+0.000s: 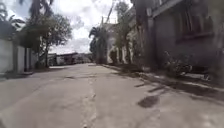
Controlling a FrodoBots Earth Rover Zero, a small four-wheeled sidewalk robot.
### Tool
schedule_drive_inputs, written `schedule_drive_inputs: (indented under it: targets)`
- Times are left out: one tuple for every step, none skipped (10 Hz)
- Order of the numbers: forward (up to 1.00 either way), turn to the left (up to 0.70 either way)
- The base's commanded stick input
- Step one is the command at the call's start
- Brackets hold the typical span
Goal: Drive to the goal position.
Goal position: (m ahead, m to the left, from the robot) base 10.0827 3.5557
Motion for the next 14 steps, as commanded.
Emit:
schedule_drive_inputs:
  targets:
    - [1.0,0.0]
    - [1.0,0.0]
    - [1.0,0.0]
    - [1.0,0.0]
    - [1.0,0.0]
    - [1.0,0.0]
    - [1.0,0.0]
    - [1.0,0.0]
    - [1.0,0.0]
    - [1.0,0.0]
    - [1.0,0.0]
    - [1.0,0.0]
    - [1.0,0.0]
    - [1.0,0.0]
